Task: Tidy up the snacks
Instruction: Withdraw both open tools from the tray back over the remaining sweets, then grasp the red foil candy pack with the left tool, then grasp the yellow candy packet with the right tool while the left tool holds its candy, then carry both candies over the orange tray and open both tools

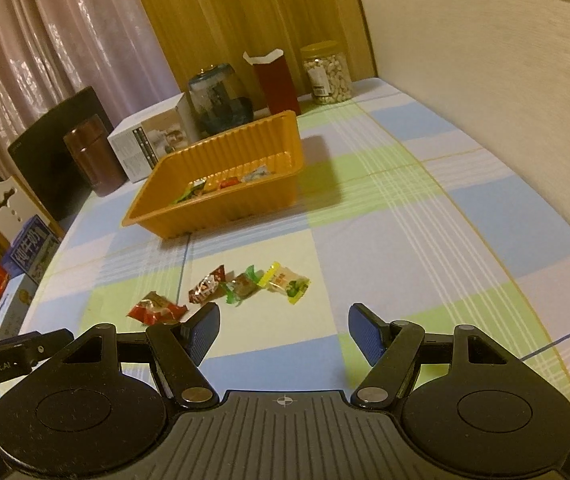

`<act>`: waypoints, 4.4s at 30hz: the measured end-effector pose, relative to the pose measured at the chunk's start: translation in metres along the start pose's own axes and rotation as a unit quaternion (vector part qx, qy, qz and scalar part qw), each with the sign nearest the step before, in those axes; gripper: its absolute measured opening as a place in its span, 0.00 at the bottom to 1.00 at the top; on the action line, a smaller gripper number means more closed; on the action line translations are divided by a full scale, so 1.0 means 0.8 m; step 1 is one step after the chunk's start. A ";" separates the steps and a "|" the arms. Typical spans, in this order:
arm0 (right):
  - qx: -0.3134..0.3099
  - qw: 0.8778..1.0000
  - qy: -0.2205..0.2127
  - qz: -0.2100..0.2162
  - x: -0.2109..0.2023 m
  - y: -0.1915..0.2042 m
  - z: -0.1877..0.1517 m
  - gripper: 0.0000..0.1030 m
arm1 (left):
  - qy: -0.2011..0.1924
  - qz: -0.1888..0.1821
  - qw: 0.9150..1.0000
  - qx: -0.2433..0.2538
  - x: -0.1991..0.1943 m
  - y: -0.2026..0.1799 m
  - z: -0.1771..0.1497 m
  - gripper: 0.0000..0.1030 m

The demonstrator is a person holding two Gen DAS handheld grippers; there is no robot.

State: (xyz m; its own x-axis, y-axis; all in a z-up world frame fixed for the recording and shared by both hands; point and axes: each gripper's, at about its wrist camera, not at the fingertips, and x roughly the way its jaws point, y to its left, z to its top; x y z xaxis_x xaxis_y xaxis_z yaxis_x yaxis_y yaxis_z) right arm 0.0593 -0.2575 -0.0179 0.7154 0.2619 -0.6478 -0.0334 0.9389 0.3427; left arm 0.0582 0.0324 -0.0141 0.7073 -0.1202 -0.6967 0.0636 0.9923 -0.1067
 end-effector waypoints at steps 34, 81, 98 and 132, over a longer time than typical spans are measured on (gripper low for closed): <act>-0.019 0.999 0.038 -0.017 0.101 -0.021 0.009 0.69 | 0.040 -0.048 0.977 0.204 0.153 -0.033 0.008 0.72; -0.207 0.976 0.073 0.006 0.176 0.010 0.012 0.23 | 0.058 -0.066 0.993 0.081 0.126 -0.012 0.007 0.42; -0.163 0.985 0.050 0.027 0.103 0.038 0.008 0.23 | 0.032 -0.055 0.996 0.057 0.082 -0.013 0.022 0.42; -0.133 0.990 -0.002 0.048 0.164 0.067 0.182 0.23 | -0.025 -0.068 0.996 0.046 0.143 -0.015 0.187 0.42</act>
State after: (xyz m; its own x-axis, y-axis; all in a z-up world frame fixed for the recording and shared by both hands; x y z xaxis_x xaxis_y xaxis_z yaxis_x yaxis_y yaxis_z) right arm 0.2526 -0.2055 0.0146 0.7031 0.3530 -0.6173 -0.2843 0.9352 0.2110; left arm 0.2441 0.0118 0.0135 0.7217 -0.2537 -0.6440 0.2234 0.9660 -0.1302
